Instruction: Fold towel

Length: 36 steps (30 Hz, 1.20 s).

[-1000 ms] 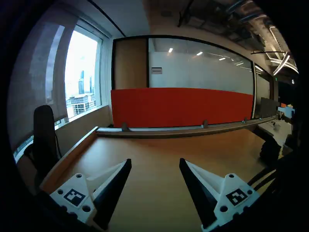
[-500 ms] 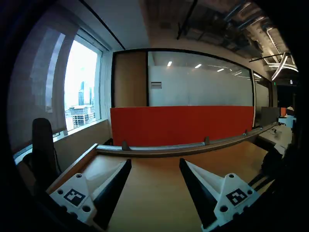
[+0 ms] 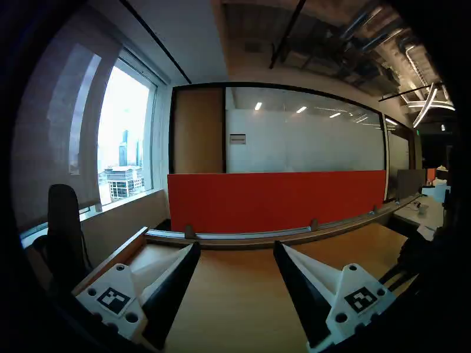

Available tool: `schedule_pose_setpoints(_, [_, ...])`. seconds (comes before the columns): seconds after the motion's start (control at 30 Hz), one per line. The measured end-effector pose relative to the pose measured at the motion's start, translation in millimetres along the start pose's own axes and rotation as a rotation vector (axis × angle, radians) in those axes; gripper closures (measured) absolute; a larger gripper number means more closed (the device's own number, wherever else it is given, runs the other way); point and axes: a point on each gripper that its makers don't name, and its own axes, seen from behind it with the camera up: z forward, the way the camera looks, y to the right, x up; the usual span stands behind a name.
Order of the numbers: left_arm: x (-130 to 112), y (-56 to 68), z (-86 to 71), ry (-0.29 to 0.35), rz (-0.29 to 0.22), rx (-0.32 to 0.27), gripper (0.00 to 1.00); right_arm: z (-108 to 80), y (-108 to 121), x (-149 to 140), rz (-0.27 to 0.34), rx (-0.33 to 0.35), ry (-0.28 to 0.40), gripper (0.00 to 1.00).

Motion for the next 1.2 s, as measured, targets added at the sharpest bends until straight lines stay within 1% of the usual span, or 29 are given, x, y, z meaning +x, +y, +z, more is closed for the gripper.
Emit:
schedule_pose_setpoints(0.33, [-6,4.6,-3.9,0.008,-0.021,-0.012,0.08,-2.7,-9,2,-0.006,-0.007,0.009,0.03])
schedule_pose_setpoints(0.63, [-23,9.6,-6.1,0.02,-0.028,-0.028,0.08,-2.6,-15,-11,-0.015,-0.018,0.032,0.03])
schedule_pose_setpoints(0.83, [-45,10.0,-6.5,0.025,-0.023,-0.026,0.08,-1.4,-12,-31,-0.019,-0.033,0.041,0.03])
schedule_pose_setpoints(1.2, [-99,11.1,-0.6,0.03,-0.006,-0.014,0.08,1.4,-1,-68,-0.029,-0.093,0.064,0.03])
